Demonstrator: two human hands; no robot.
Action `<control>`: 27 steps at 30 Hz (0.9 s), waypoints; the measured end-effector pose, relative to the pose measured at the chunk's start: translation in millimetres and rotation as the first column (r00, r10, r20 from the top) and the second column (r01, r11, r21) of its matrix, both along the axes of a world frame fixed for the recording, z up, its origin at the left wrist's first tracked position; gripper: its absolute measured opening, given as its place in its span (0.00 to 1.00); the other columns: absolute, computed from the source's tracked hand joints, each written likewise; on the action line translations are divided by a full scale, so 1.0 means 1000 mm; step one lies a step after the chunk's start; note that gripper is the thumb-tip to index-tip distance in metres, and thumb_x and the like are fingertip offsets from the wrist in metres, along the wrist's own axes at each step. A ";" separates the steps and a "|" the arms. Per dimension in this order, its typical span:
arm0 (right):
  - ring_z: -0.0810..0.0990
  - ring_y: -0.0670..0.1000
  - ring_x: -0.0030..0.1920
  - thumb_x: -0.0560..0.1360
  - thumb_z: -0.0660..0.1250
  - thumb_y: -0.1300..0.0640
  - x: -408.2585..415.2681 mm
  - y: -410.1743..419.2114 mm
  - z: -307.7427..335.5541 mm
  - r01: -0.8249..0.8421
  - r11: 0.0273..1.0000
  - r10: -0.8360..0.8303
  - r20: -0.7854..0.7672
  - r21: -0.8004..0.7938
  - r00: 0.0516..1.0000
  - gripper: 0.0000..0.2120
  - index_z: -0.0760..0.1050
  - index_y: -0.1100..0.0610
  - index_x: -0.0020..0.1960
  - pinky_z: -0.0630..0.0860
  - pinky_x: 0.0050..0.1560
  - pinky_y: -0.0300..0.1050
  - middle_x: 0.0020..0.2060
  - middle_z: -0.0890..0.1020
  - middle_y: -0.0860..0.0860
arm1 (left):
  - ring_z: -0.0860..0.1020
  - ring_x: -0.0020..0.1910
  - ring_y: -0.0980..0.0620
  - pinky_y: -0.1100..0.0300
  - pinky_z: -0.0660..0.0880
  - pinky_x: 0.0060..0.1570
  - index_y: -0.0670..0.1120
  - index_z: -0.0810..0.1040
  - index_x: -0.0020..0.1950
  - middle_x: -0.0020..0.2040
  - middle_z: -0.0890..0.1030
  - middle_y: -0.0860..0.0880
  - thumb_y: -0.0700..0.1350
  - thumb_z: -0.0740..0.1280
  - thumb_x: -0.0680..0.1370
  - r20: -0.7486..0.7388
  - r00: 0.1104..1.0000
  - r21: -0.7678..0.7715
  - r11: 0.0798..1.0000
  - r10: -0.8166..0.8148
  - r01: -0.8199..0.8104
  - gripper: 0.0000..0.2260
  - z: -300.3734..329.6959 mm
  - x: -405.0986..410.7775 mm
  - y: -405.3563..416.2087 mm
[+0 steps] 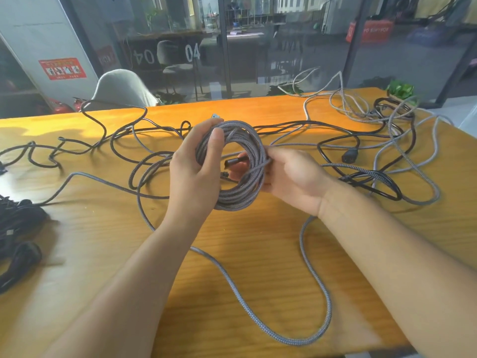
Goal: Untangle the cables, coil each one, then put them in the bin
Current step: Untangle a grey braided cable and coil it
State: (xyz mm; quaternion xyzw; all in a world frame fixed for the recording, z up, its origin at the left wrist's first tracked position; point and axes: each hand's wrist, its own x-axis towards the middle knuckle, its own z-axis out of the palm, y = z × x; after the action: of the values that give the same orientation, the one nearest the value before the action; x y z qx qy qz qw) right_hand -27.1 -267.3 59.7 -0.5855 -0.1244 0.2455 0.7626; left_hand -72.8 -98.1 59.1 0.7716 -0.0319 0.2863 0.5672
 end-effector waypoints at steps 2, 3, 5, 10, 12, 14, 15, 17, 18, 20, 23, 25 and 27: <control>0.85 0.59 0.56 0.87 0.53 0.53 -0.002 0.003 0.000 -0.006 0.997 0.011 -0.057 0.080 0.998 0.19 0.79 0.62 0.57 0.77 0.62 0.54 0.51 0.86 0.59 | 0.77 0.41 0.53 0.50 0.77 0.47 0.57 0.79 0.67 0.39 0.78 0.59 0.57 0.61 0.85 -0.005 1.000 0.004 1.000 -0.005 0.005 0.14 -0.002 0.002 0.000; 0.86 0.58 0.54 0.87 0.54 0.53 -0.003 0.004 0.001 -0.004 0.994 0.013 -0.080 0.111 0.997 0.19 0.79 0.61 0.55 0.79 0.59 0.52 0.48 0.86 0.58 | 0.77 0.39 0.54 0.49 0.78 0.45 0.56 0.79 0.67 0.39 0.78 0.61 0.57 0.61 0.85 -0.009 1.000 -0.006 1.000 -0.012 0.012 0.13 -0.002 0.003 0.000; 0.86 0.57 0.49 0.88 0.54 0.52 -0.006 0.006 0.004 0.017 0.986 0.004 -0.125 0.163 0.992 0.19 0.79 0.59 0.50 0.82 0.51 0.48 0.43 0.85 0.55 | 0.74 0.32 0.54 0.50 0.76 0.36 0.53 0.79 0.67 0.37 0.76 0.59 0.54 0.61 0.86 -0.030 0.999 -0.053 0.998 -0.024 0.023 0.13 -0.002 0.003 -0.002; 0.84 0.52 0.39 0.88 0.55 0.47 -0.007 0.015 0.004 0.134 0.950 -0.068 -0.233 0.282 0.970 0.22 0.80 0.58 0.47 0.77 0.48 0.48 0.36 0.82 0.53 | 0.71 0.27 0.53 0.53 0.74 0.30 0.53 0.79 0.64 0.36 0.77 0.58 0.52 0.61 0.87 -0.019 0.999 -0.102 0.994 -0.047 0.045 0.10 0.002 0.003 -0.007; 0.84 0.52 0.38 0.87 0.55 0.46 -0.007 0.017 0.003 0.147 0.945 -0.078 -0.234 0.294 0.969 0.22 0.79 0.59 0.49 0.76 0.47 0.48 0.36 0.82 0.53 | 0.70 0.27 0.53 0.55 0.73 0.30 0.52 0.79 0.64 0.36 0.77 0.59 0.52 0.61 0.87 -0.035 0.998 -0.124 0.992 -0.043 0.038 0.11 0.001 0.003 -0.008; 0.83 0.52 0.39 0.86 0.57 0.46 -0.007 0.015 0.005 0.120 0.951 -0.062 -0.204 0.284 0.977 0.19 0.78 0.59 0.51 0.76 0.47 0.48 0.36 0.80 0.53 | 0.70 0.27 0.54 0.57 0.73 0.29 0.50 0.79 0.66 0.36 0.77 0.59 0.51 0.62 0.87 -0.055 0.998 -0.150 0.988 -0.035 0.027 0.12 0.000 0.004 -0.008; 0.82 0.52 0.40 0.85 0.60 0.48 -0.007 0.012 0.007 0.086 0.954 -0.037 -0.171 0.287 0.985 0.16 0.78 0.60 0.52 0.75 0.48 0.48 0.37 0.79 0.53 | 0.70 0.27 0.54 0.58 0.73 0.29 0.50 0.79 0.66 0.36 0.77 0.59 0.51 0.62 0.87 -0.060 0.998 -0.162 0.987 -0.031 0.021 0.12 0.000 0.004 -0.009; 0.80 0.53 0.43 0.80 0.62 0.56 -0.007 0.008 0.007 0.011 0.952 0.013 -0.075 0.306 0.997 0.10 0.76 0.60 0.55 0.75 0.51 0.49 0.39 0.78 0.53 | 0.70 0.28 0.54 0.58 0.73 0.29 0.49 0.79 0.67 0.36 0.76 0.58 0.52 0.62 0.86 -0.068 0.997 -0.178 0.984 -0.024 0.012 0.13 0.000 0.005 -0.009; 0.79 0.53 0.44 0.77 0.63 0.60 -0.007 0.007 0.005 -0.006 0.955 0.013 -0.023 0.296 1.000 0.10 0.76 0.60 0.57 0.74 0.52 0.49 0.40 0.78 0.52 | 0.70 0.28 0.55 0.58 0.74 0.29 0.49 0.79 0.68 0.36 0.76 0.57 0.52 0.62 0.86 -0.071 0.997 -0.182 0.983 -0.024 0.011 0.14 0.000 0.005 -0.009; 0.79 0.51 0.44 0.74 0.66 0.69 -0.008 0.011 0.001 0.048 0.980 -0.065 0.081 0.193 0.995 0.17 0.77 0.58 0.61 0.75 0.51 0.48 0.40 0.80 0.51 | 0.70 0.28 0.55 0.57 0.74 0.30 0.49 0.78 0.68 0.35 0.75 0.58 0.52 0.61 0.86 -0.073 0.997 -0.186 0.982 -0.031 0.017 0.14 0.001 0.004 -0.009; 0.83 0.51 0.47 0.75 0.75 0.66 -0.008 0.015 -0.002 0.281 0.958 -0.244 0.343 -0.062 0.907 0.21 0.77 0.56 0.66 0.79 0.55 0.50 0.45 0.85 0.51 | 0.71 0.27 0.55 0.57 0.75 0.30 0.50 0.77 0.68 0.33 0.75 0.58 0.52 0.61 0.87 -0.071 0.997 -0.192 0.981 -0.037 0.023 0.13 0.001 0.001 -0.010; 0.85 0.53 0.51 0.76 0.78 0.57 -0.008 0.013 -0.002 0.404 0.903 -0.289 0.493 -0.143 0.821 0.16 0.79 0.53 0.62 0.82 0.58 0.53 0.50 0.87 0.53 | 0.71 0.27 0.55 0.56 0.76 0.30 0.50 0.77 0.68 0.34 0.76 0.59 0.52 0.62 0.86 -0.067 0.997 -0.175 0.984 -0.041 0.029 0.13 0.000 0.000 -0.011; 0.85 0.55 0.52 0.76 0.78 0.54 -0.007 0.009 -0.002 0.479 0.863 -0.322 0.560 -0.158 0.764 0.13 0.81 0.53 0.59 0.81 0.58 0.56 0.50 0.86 0.54 | 0.72 0.27 0.54 0.55 0.77 0.29 0.50 0.77 0.68 0.34 0.77 0.60 0.52 0.62 0.86 -0.059 0.997 -0.140 0.989 -0.051 0.042 0.12 0.000 -0.001 -0.014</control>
State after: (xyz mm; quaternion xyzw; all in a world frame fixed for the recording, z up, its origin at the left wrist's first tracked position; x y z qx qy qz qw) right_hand -33.7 -258.2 58.1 -0.7478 -0.1569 -0.0754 0.6407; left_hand -73.6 -111.6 58.7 0.7380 -0.0122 0.2500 0.6266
